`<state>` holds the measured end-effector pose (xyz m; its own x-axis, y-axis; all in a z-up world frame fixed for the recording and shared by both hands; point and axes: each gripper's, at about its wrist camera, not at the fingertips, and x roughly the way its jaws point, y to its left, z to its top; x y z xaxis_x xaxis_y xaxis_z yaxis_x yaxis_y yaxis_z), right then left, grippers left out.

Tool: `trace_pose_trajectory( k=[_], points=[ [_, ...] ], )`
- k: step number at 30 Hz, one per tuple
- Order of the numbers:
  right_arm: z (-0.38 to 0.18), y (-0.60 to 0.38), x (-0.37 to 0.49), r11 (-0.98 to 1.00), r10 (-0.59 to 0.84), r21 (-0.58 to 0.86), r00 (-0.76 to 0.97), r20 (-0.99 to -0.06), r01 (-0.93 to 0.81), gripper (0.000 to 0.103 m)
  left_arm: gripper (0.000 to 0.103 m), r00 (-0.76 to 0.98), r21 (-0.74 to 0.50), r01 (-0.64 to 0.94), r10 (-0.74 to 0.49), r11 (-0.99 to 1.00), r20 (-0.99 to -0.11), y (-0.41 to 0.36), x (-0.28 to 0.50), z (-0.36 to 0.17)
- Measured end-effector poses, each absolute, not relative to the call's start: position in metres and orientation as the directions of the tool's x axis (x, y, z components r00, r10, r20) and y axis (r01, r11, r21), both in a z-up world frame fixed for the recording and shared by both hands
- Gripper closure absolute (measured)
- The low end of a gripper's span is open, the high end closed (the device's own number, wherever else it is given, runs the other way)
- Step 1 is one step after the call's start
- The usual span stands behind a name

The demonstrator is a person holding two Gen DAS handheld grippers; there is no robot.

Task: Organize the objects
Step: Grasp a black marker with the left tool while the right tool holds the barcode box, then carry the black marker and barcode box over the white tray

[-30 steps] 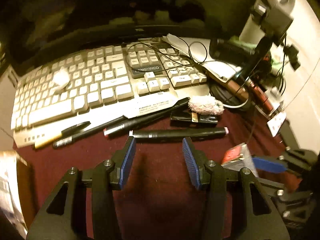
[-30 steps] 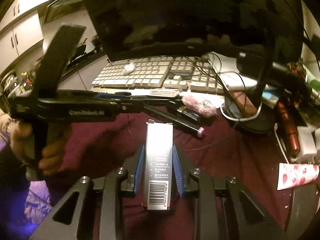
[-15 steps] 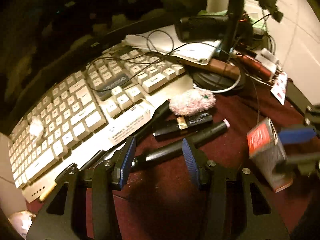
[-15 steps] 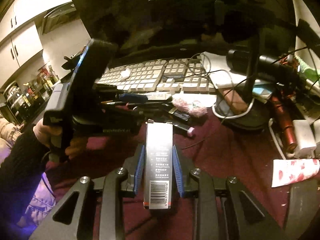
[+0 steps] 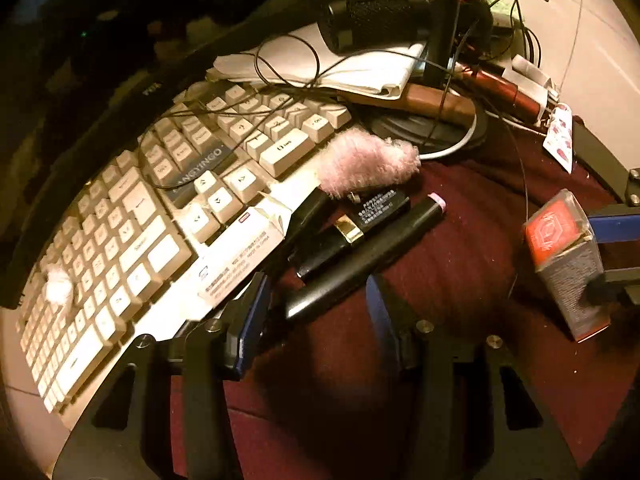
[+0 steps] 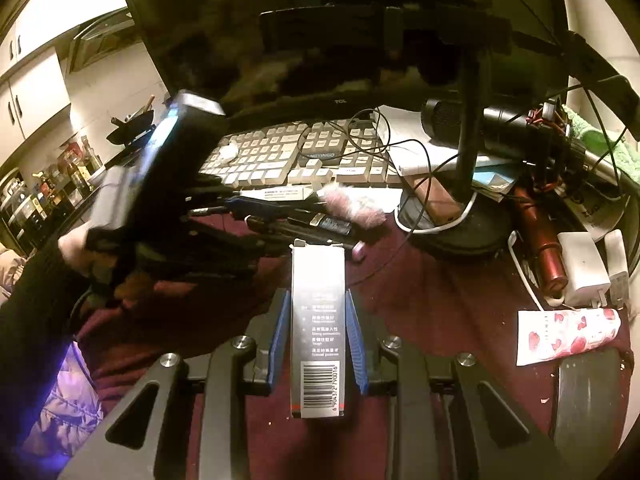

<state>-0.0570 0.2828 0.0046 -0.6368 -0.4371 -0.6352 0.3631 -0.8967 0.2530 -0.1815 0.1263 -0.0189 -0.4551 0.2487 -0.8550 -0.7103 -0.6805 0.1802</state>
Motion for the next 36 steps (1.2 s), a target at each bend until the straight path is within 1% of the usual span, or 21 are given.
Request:
trace_pose_trajectory(
  k=[3,5,6,9,11,14,17,18,20,22,23,24,26,31,34,36],
  points=[
    [0.006,0.288,-0.056,-0.903,-0.426,0.253,-0.644,-0.635,0.348,0.076,0.053,-0.405,0.095,-0.679,0.263,-0.728,-0.876,0.116,-0.187,-0.017],
    [0.006,0.29,-0.057,-0.907,-0.417,0.25,-0.648,-0.637,0.339,0.075,0.059,-0.344,0.0,-0.639,0.286,-0.769,-0.895,0.106,-0.188,-0.016],
    [0.005,0.291,-0.057,-0.908,-0.417,0.252,-0.648,-0.638,0.336,0.075,0.061,-0.332,-0.025,-0.618,0.29,-0.786,-0.898,0.102,-0.187,-0.014],
    [0.004,0.293,-0.057,-0.908,-0.416,0.259,-0.648,-0.638,0.328,0.075,0.061,-0.286,-0.072,-0.587,0.29,-0.806,-0.913,0.099,-0.177,-0.01],
    [0.004,0.294,-0.057,-0.909,-0.416,0.263,-0.648,-0.638,0.324,0.075,0.061,-0.269,-0.072,-0.591,0.281,-0.804,-0.921,0.104,-0.172,-0.007],
    [0.003,0.293,-0.059,-0.911,-0.41,0.261,-0.643,-0.647,0.319,0.075,0.061,-0.3,-0.011,-0.601,0.239,-0.799,-0.924,0.123,-0.174,-0.007],
    [0.004,0.29,-0.059,-0.915,-0.401,0.252,-0.64,-0.655,0.316,0.075,0.062,-0.324,-0.012,-0.577,0.243,-0.817,-0.914,0.13,-0.176,-0.005],
    [0.004,0.29,-0.058,-0.917,-0.396,0.246,-0.64,-0.659,0.315,0.075,0.069,-0.339,-0.008,-0.563,0.24,-0.826,-0.91,0.13,-0.174,-0.004],
    [0.002,0.288,-0.058,-0.921,-0.386,0.238,-0.635,-0.669,0.308,0.075,0.077,-0.357,-0.008,-0.55,0.243,-0.835,-0.902,0.128,-0.168,-0.002],
    [-0.002,0.285,-0.059,-0.926,-0.371,0.225,-0.625,-0.686,0.303,0.075,0.082,-0.396,0.018,-0.512,0.218,-0.859,-0.892,0.121,-0.158,0.0],
    [-0.004,0.283,-0.059,-0.93,-0.361,0.217,-0.623,-0.694,0.298,0.075,0.087,-0.409,0.026,-0.494,0.206,-0.869,-0.889,0.117,-0.153,0.001],
    [-0.005,0.282,-0.059,-0.932,-0.355,0.212,-0.621,-0.699,0.295,0.075,0.089,-0.423,0.014,-0.459,0.204,-0.888,-0.883,0.107,-0.147,0.004],
    [-0.007,0.278,-0.059,-0.933,-0.35,0.203,-0.618,-0.704,0.297,0.075,0.089,-0.435,-0.04,-0.408,0.233,-0.912,-0.87,0.09,-0.139,0.009],
    [-0.018,0.265,-0.062,-0.941,-0.321,0.176,-0.591,-0.74,0.29,0.076,0.089,-0.447,-0.236,-0.298,0.353,-0.925,-0.822,0.046,-0.114,0.023],
    [-0.012,0.261,-0.058,-0.941,-0.32,0.171,-0.608,-0.727,0.292,0.077,0.089,-0.456,-0.359,-0.248,0.436,-0.9,-0.776,0.018,-0.091,0.024],
    [-0.004,0.257,-0.055,-0.932,-0.346,0.185,-0.618,-0.706,0.31,0.077,0.089,-0.463,-0.416,-0.214,0.467,-0.884,-0.753,0.004,-0.079,0.029]
  ],
)
